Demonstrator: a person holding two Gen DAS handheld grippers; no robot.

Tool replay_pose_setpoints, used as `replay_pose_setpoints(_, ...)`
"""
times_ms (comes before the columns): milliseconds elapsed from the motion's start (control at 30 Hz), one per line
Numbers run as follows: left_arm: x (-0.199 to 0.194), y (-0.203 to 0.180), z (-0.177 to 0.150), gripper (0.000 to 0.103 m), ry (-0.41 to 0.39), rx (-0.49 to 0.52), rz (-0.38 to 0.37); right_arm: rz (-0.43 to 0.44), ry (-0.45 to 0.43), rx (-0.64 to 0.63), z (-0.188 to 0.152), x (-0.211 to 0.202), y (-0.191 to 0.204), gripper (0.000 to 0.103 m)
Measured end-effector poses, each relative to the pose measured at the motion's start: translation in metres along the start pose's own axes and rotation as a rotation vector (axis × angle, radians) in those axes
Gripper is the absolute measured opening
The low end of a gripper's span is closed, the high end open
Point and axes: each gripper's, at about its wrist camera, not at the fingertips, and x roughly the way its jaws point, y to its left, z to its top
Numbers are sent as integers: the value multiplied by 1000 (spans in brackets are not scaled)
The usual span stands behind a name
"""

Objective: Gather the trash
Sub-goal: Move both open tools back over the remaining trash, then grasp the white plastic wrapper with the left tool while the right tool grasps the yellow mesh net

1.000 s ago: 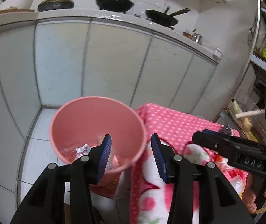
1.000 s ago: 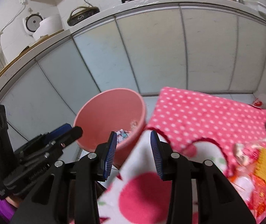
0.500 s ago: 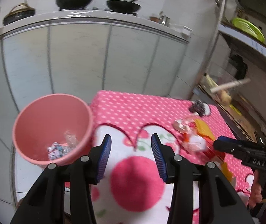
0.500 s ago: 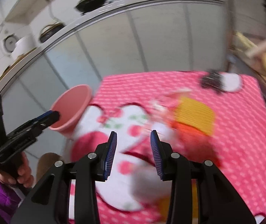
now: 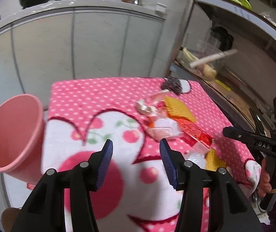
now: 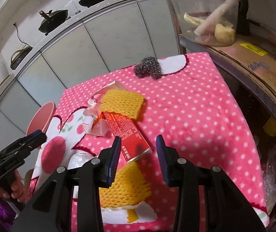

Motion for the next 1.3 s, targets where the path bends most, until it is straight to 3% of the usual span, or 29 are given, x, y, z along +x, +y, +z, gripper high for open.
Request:
replay_pose_setpoints(233, 39, -33, 13, 49, 81, -22, -106, 10, 2, 1, 1, 6, -4, 38)
replay_pose_setpoints(500, 88, -28, 17, 49, 155, -112, -16, 30, 16, 1, 2, 14, -8, 38)
replay_pose_setpoints(567, 90, -22, 18, 49, 138, -147, -31, 35, 18, -4, 4, 16, -8, 38)
replay_pose_setpoints(700, 90, -22, 21, 32, 129, -128, -67, 50, 24, -16, 8, 21, -8, 38)
replay_pose_setpoints(967, 92, -28, 20, 17, 114, -89, -94, 86, 28, 2, 16, 28, -7, 38)
replay_pose_setpoints(1300, 53, -26, 22, 15, 31, -49, -96, 102, 17, -42, 30, 34, 12, 38)
